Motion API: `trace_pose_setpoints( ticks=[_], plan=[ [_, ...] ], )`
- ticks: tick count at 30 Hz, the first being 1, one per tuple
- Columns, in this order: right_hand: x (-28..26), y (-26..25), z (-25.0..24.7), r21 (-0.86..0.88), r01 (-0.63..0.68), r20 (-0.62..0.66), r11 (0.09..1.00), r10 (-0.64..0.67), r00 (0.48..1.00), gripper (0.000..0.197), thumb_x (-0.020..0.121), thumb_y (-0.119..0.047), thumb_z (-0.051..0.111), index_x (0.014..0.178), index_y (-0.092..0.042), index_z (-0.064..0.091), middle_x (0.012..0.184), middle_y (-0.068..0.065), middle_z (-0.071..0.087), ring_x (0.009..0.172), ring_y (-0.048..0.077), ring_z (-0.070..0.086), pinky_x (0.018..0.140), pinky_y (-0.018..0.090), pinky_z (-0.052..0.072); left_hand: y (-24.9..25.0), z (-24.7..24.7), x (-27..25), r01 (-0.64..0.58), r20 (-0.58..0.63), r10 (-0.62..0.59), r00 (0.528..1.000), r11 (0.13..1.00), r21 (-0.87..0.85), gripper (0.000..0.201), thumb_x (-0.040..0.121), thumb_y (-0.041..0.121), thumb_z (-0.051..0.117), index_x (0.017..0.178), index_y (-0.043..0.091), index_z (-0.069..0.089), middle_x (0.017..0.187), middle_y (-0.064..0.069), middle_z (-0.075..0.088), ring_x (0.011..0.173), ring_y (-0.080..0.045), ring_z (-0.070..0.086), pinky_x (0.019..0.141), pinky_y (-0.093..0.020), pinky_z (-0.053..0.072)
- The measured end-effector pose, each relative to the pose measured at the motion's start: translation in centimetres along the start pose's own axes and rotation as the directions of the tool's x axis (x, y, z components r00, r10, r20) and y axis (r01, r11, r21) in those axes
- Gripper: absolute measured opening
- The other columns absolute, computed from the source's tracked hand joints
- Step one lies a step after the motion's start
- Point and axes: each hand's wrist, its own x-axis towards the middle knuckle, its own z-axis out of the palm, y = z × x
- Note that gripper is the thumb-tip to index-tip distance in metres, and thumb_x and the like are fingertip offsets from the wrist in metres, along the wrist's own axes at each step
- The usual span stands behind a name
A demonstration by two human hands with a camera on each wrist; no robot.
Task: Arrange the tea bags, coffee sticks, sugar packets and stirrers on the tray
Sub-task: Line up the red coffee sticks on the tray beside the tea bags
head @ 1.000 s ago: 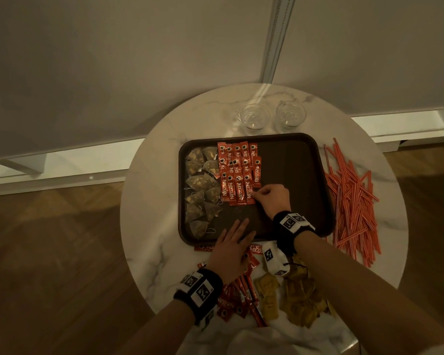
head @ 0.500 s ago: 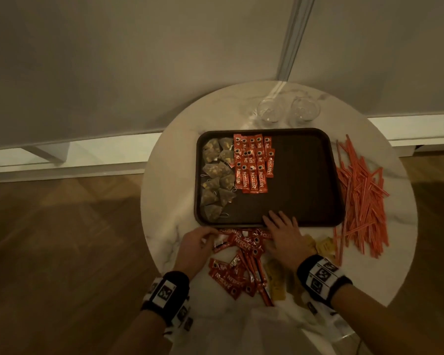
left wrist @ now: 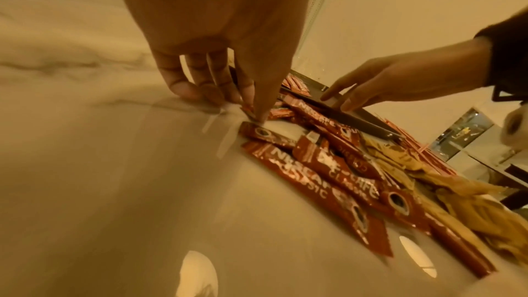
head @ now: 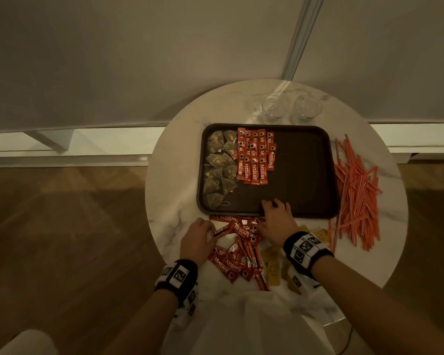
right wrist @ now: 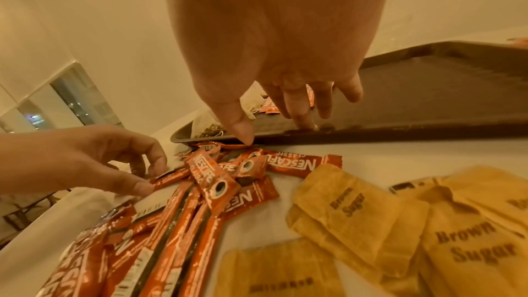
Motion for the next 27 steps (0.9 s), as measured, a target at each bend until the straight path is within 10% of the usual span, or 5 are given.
trace_pose_setpoints(
  ticks=[11, 21, 27],
  plan=[
    [-2.1, -0.4, 0.2, 0.304, 0.14, -0.081, 0.942, -0.121, 0.989, 0.043, 0.1, -0.039, 0.052, 0.137, -0.017, 0.052, 0.148, 0.002, 0.038, 0.14, 0.021, 0.029, 0.114, 0.036, 0.028, -1.0, -3.7, -1.9, -0.059, -0.011, 0.058, 0.998, 0.983, -0.175, 0.015, 0.086, 0.011, 0.071, 0.083, 0.024, 0.066, 0.087, 0.01, 0.067, 0.073, -0.003, 0.058, 0.072, -0.019, 0.048],
    [-5.8, -4.6, -0.8, 0.867, -0.051, 0.154, 0.495, -0.17, 0.973, 0.008, 0.092, -0.02, 0.067, 0.097, -0.016, 0.072, 0.085, 0.001, 0.076, 0.071, 0.008, 0.069, 0.07, 0.019, 0.055, 2.1, -5.5, -3.5, -0.365, -0.389, 0.233, 0.891, 0.879, -0.309, 0.024, 0.077, -0.01, 0.073, 0.083, 0.013, 0.072, 0.091, 0.008, 0.067, 0.082, -0.006, 0.063, 0.069, -0.01, 0.046],
    [-6.3, -3.4, -1.1, 0.802, -0.009, 0.043, 0.598, -0.042, 0.998, 0.006, 0.086, -0.014, 0.073, 0.086, -0.019, 0.07, 0.093, 0.002, 0.072, 0.079, 0.008, 0.069, 0.067, 0.016, 0.053, 4.0, -5.5, -3.4, -0.307, -0.036, 0.305, 0.952, 0.941, -0.144, 0.043, 0.081, 0.012, 0.067, 0.122, 0.025, 0.062, 0.126, 0.021, 0.045, 0.117, 0.001, 0.043, 0.091, -0.008, 0.033]
  ],
)
